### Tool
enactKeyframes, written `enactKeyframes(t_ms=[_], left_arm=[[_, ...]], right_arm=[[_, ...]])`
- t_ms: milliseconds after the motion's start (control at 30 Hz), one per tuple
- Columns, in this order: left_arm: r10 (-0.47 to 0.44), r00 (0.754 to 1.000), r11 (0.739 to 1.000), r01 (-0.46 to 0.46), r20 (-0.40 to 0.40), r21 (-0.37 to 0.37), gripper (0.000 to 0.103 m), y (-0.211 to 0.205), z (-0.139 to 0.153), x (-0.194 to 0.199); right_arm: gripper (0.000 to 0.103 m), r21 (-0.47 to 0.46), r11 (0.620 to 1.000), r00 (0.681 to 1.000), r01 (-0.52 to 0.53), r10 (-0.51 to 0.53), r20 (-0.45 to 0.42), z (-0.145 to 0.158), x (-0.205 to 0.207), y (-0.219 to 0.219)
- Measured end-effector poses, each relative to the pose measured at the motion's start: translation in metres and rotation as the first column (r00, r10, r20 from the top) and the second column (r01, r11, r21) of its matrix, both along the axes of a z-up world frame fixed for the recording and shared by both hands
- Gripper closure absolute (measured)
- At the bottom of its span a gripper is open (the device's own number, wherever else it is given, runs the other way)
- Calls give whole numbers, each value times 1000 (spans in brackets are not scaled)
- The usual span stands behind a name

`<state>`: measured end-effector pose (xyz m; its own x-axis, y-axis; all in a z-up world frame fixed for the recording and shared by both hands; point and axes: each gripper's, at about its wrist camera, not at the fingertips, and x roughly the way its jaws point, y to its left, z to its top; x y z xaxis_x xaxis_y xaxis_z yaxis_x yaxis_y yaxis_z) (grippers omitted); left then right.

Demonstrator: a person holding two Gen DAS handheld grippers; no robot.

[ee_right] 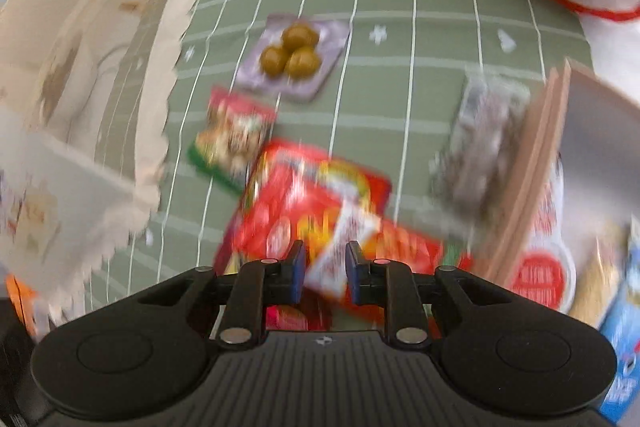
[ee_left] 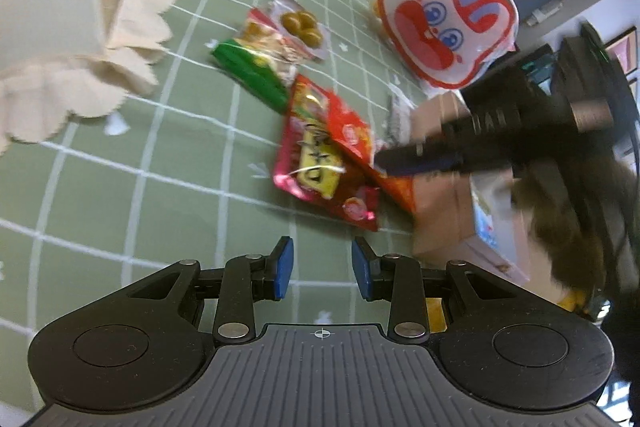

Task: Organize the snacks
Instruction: 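Grasp the red spicy-strip packet from the snack pile with the right tool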

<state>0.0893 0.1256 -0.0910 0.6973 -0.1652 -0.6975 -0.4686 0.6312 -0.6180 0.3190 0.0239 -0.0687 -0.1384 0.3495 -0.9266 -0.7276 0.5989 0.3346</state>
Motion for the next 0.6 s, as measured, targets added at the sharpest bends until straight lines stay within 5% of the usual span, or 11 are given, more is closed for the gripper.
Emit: enactKeyframes(t_ms=[133,267,433,600], left_arm=[[18,1000,998,-17,1,-54,67,6,-6,25],[-1,999,996,4,33,-90,67,6,-2,45],[-90,988,985,107,126,-135,67,-13,9,58],[-44,996,988,54,74,-142,67,-16,-7,79]], right_arm=[[77,30,999,984,-15,9,180,12,-6,-13],[68,47,999,970,20,-30,240,18,14,-11],[91,-46,999,948,14,1,318,6,35,8],[96,-50,998,958,33,-18,285,0,44,15]])
